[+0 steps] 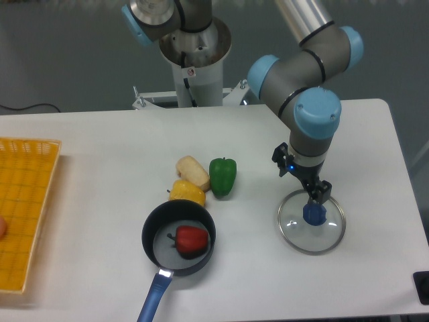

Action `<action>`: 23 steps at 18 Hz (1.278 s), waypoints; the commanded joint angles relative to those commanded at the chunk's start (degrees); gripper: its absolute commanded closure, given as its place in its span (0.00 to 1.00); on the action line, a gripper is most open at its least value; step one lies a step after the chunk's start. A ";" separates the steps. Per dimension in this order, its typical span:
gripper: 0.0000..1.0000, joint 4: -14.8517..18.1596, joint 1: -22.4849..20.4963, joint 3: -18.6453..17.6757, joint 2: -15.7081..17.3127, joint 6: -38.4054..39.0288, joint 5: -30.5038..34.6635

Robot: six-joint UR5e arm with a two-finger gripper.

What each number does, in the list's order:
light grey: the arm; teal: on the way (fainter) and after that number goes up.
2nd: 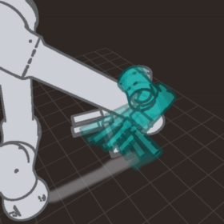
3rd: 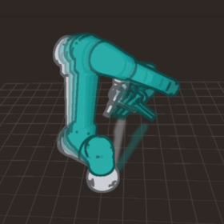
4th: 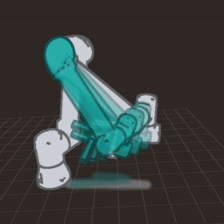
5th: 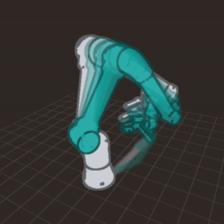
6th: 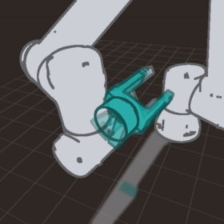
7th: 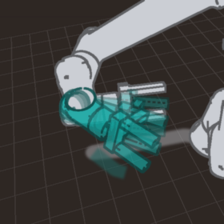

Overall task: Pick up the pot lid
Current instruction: 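Lower the open gripper down over the blue knob of the glass lid, then close the gripper around the blue knob of the glass lid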

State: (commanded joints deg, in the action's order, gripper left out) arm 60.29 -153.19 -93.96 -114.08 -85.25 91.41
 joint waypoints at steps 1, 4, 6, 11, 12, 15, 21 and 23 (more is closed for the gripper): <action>0.00 0.00 -0.26 0.00 -0.17 0.00 0.00; 0.00 0.00 -1.05 0.44 -1.31 0.44 0.00; 0.00 -0.09 -1.32 1.58 -2.46 0.70 -0.09; 0.00 -0.09 -1.67 4.04 -4.04 0.70 -0.26; 0.00 -0.26 -2.02 4.48 -4.39 0.36 -0.35; 0.00 -0.26 -1.94 7.90 -6.93 0.09 -0.18; 0.00 -0.26 -2.02 10.20 -9.75 -1.85 -0.61; 0.00 -0.26 -2.20 9.85 -9.76 -0.10 -1.32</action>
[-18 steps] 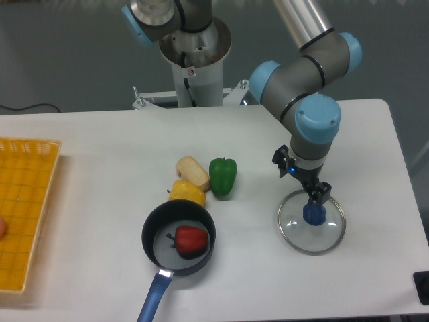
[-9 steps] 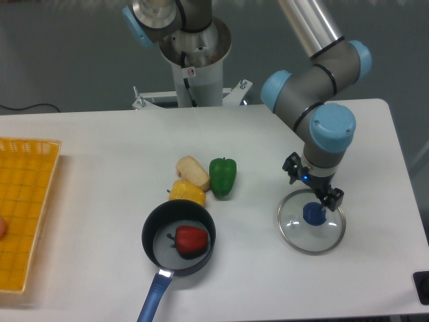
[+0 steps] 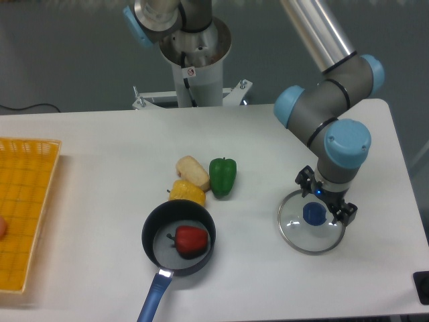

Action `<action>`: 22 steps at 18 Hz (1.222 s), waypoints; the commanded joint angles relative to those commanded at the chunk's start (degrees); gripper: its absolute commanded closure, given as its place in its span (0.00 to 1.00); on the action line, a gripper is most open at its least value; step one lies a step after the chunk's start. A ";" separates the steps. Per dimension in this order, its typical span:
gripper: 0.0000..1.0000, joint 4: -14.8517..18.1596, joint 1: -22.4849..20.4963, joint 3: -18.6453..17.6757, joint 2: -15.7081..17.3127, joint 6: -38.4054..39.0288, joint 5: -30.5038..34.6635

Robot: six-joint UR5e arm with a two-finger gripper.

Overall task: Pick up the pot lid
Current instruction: 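Close the gripper around the blue knob of the glass lid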

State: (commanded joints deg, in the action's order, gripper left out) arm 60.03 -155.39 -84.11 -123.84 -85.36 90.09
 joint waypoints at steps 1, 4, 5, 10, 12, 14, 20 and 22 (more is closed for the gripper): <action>0.00 0.00 0.00 -0.18 0.00 1.32 -0.18; 0.00 0.00 0.44 -1.14 0.44 16.06 -0.18; 0.00 0.00 0.61 -1.58 0.44 18.88 -0.18; 0.00 -1.22 1.14 -1.76 0.09 22.95 -0.18; 0.00 -2.11 1.06 -1.76 -0.17 23.30 -0.18; 0.00 -2.46 0.79 -1.67 -0.44 23.13 -0.18; 0.00 -2.90 0.62 -1.67 -1.23 23.22 -0.18; 0.00 -2.99 0.70 -1.67 -1.41 23.22 -0.18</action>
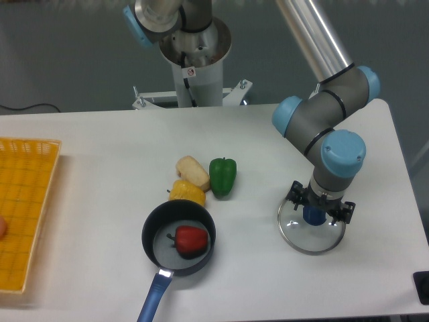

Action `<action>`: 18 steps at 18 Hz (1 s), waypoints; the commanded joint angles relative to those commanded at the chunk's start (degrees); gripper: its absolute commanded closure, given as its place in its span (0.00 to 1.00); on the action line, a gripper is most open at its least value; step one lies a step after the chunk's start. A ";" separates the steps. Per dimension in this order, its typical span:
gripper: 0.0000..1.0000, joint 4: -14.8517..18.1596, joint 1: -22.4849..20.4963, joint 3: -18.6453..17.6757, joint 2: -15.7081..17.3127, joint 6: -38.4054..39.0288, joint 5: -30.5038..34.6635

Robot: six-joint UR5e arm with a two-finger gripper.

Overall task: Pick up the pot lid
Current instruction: 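Close the gripper around the blue knob of the glass lid, then lift the glass lid up off the table by its knob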

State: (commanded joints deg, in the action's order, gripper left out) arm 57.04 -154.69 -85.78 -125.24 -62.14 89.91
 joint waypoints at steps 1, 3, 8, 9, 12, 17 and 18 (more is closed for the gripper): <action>0.00 0.00 0.00 0.00 -0.09 0.00 0.00; 0.00 0.00 0.00 -0.09 -0.18 0.00 0.00; 0.07 -0.09 -0.09 -0.44 -0.26 -0.62 0.00; 0.11 -0.18 -0.09 -0.44 -0.18 -0.70 0.00; 0.15 -0.53 -0.09 -0.53 -0.26 -1.40 0.00; 0.33 -0.53 -0.18 -0.53 -0.26 -2.20 0.00; 0.33 -0.53 -0.18 -0.53 -0.26 -2.28 0.00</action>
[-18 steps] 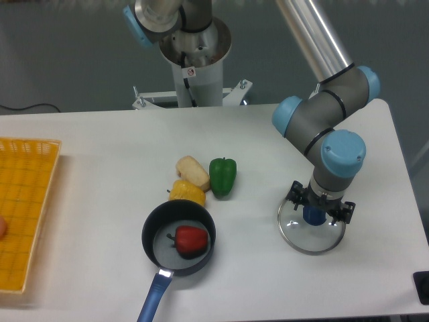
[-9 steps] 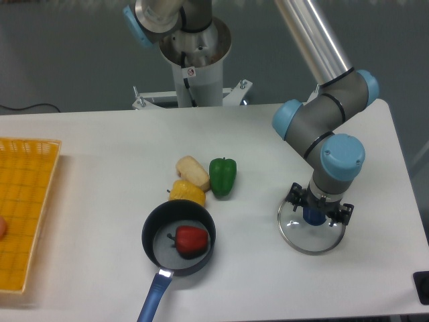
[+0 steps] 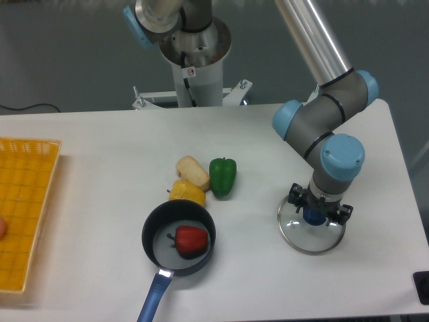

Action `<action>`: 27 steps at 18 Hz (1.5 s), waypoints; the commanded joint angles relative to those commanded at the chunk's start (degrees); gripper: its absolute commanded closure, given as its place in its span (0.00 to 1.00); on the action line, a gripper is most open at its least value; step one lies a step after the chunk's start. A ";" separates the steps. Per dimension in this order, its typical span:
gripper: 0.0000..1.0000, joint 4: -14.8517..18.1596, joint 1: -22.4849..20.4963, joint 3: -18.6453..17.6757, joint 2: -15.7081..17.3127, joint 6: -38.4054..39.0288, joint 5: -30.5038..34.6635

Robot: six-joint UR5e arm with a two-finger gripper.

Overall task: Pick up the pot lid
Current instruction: 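Lift the glass lid up off the table by its knob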

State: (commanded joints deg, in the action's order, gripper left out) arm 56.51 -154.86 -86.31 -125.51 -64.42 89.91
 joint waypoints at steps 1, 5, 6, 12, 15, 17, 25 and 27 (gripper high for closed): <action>0.34 0.00 0.00 0.00 0.00 0.00 0.00; 0.37 0.00 0.00 0.00 0.09 -0.70 0.00; 0.39 0.00 -0.09 0.00 0.09 -0.70 0.00; 0.40 0.00 -0.18 0.00 0.61 -0.88 0.00; 0.40 0.09 -0.18 0.00 1.40 -1.49 0.00; 0.40 0.52 -0.18 0.00 2.19 -1.49 0.00; 0.40 7.11 0.26 -0.62 7.38 -1.41 0.18; 0.40 8.52 0.70 -0.62 8.43 -1.32 0.18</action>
State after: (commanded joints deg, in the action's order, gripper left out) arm 65.03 -154.16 -86.92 -117.07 -65.74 90.09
